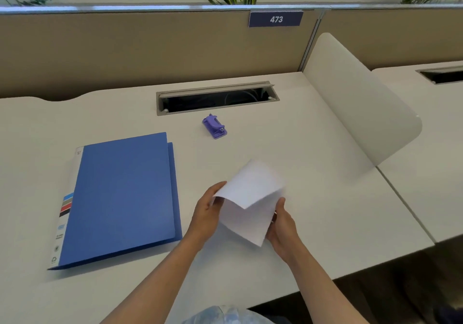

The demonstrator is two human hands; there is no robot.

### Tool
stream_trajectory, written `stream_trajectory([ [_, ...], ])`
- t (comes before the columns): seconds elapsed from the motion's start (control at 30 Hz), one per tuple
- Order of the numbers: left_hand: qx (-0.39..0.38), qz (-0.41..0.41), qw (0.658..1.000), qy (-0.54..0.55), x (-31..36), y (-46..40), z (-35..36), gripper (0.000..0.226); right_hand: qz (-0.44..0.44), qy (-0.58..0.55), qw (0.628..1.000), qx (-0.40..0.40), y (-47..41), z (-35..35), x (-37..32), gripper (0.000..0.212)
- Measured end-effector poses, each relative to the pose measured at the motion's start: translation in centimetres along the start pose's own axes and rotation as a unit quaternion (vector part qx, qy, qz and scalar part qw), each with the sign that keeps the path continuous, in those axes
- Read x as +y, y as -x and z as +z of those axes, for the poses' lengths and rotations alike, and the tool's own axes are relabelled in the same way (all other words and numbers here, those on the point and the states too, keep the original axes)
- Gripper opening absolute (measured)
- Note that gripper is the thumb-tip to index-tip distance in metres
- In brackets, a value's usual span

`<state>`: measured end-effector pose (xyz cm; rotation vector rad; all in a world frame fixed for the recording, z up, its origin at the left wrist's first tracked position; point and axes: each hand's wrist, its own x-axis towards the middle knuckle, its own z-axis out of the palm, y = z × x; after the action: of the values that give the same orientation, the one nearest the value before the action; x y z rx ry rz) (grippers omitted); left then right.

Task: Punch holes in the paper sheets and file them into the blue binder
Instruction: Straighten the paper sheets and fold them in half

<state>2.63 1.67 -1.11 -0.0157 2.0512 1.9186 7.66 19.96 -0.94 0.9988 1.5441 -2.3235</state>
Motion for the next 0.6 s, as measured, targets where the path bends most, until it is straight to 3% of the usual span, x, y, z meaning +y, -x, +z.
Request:
stream_trajectory([
  [0.2, 0.069, -0.082, 0.974, 0.200, 1.7, -1.8, 1.3, 0.026, 0.024, 0.054, 0.997, -0.047, -1.4, -2.9, -0.7, 0.032],
  [0.3, 0.089, -0.104, 0.960, 0.244, 1.4, -2.9, 0.8, 0.043, 0.029, 0.070, 0.993, -0.089, -2.4, -5.2, -1.2, 0.029],
  [0.43, 0.095, -0.128, 0.950, 0.267, 0.8, -3.9, -0.2, 0.066, -0.031, 0.102, 0.993, -0.044, -4.6, -7.6, -3.2, 0.059],
  [0.53, 0.095, -0.134, 0.947, 0.277, 0.8, -4.3, -0.7, 0.069, -0.100, 0.164, 0.981, 0.009, -5.9, -7.8, -6.2, 0.081],
  [0.6, 0.091, -0.143, 0.945, 0.279, 0.8, -4.7, -0.9, 0.068, -0.137, 0.197, 0.971, -0.008, -6.9, -7.5, -8.3, 0.087],
])
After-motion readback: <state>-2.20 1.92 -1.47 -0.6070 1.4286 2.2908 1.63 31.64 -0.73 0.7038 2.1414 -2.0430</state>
